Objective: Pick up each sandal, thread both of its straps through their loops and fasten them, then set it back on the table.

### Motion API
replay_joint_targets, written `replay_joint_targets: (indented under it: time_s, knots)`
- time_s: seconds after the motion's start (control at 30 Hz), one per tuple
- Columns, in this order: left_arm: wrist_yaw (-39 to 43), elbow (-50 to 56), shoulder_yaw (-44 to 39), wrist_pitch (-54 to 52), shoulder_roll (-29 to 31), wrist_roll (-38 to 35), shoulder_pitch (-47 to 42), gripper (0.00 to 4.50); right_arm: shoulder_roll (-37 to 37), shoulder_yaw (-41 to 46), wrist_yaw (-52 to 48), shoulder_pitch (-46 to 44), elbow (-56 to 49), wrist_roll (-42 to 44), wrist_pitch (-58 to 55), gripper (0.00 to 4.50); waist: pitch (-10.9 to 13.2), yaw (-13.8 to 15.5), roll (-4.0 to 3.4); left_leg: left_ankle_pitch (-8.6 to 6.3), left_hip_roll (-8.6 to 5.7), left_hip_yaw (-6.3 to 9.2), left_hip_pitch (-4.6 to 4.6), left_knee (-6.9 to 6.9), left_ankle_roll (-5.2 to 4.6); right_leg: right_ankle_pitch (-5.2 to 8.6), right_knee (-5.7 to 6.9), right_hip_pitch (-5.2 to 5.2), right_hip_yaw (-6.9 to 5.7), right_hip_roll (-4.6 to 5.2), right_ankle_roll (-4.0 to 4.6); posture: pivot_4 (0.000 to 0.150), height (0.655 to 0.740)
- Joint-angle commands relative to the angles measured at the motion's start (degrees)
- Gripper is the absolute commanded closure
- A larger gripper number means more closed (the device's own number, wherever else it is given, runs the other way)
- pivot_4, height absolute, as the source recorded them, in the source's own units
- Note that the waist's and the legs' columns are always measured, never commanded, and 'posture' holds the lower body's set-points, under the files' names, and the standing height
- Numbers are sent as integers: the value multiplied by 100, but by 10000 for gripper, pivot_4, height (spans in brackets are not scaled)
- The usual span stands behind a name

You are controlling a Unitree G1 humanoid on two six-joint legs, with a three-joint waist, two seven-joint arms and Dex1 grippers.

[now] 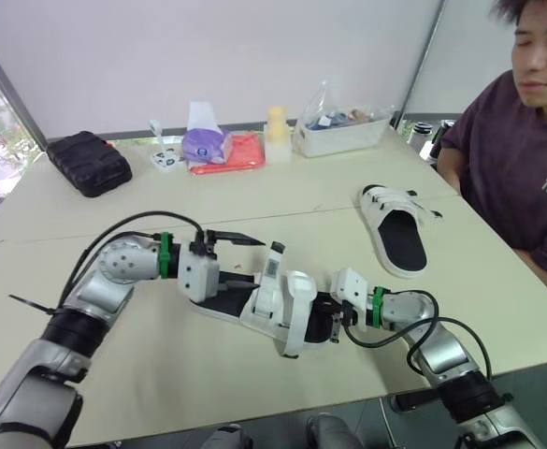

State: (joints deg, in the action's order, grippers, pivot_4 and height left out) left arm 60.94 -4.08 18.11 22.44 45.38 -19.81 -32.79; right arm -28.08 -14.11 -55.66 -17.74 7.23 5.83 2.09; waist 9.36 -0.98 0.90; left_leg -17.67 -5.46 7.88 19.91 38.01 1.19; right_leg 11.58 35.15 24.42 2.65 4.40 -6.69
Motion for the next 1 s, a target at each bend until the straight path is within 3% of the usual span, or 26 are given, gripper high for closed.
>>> replay_joint_targets:
  time_s: [0.03, 0.17, 0.23, 0.43, 0.67, 1.0]
  knots:
    - [-399, 1608, -476, -2646, 340, -1548, 99, 7929, 6, -197, -41, 85, 485, -228, -97, 45000, 0, -11, 0, 0, 1, 0, -2, 0, -1, 1, 0, -1, 0, 0, -1, 1500, 7400]
    - [-656, 2720, -685, -4685, 551, -2994, 425, 7929, 67, -236, -72, -37, 651, -244, -46, 45000, 1, -28, -1, -1, 3, 0, -24, -7, -2, 6, -1, -21, 0, -2, -5, 1500, 7400]
    - [-533, 2947, -724, -5252, 629, -3317, 649, 7929, 87, -244, -87, -81, 708, -248, -26, 45000, 1, -42, -1, -3, 4, -5, -52, -19, -4, 18, 1, -42, 4, -2, -2, 1500, 7400]
    - [-218, 2637, -639, -6346, 485, -3392, 890, 7929, 88, -262, -107, -145, 771, -250, 3, 45000, 1, -15, 0, -3, 22, -4, -56, -18, -4, 25, -1, -47, 6, -29, 11, 1500, 7400]
    - [-1, 2577, -593, -6699, 175, -3150, 948, 7929, 66, -247, -102, -125, 778, -256, 7, 45000, 1, -11, -1, -4, 26, -3, -56, -18, -3, 26, -2, -48, 8, -31, 15, 1500, 7400]
    - [192, 2034, 221, -6639, -410, -1994, 730, 7929, 108, -250, -48, -139, 747, -260, -28, 45000, 0, -3, -1, -5, 26, -3, -55, -18, -1, 34, -5, -48, 10, -32, 28, 1500, 7400]
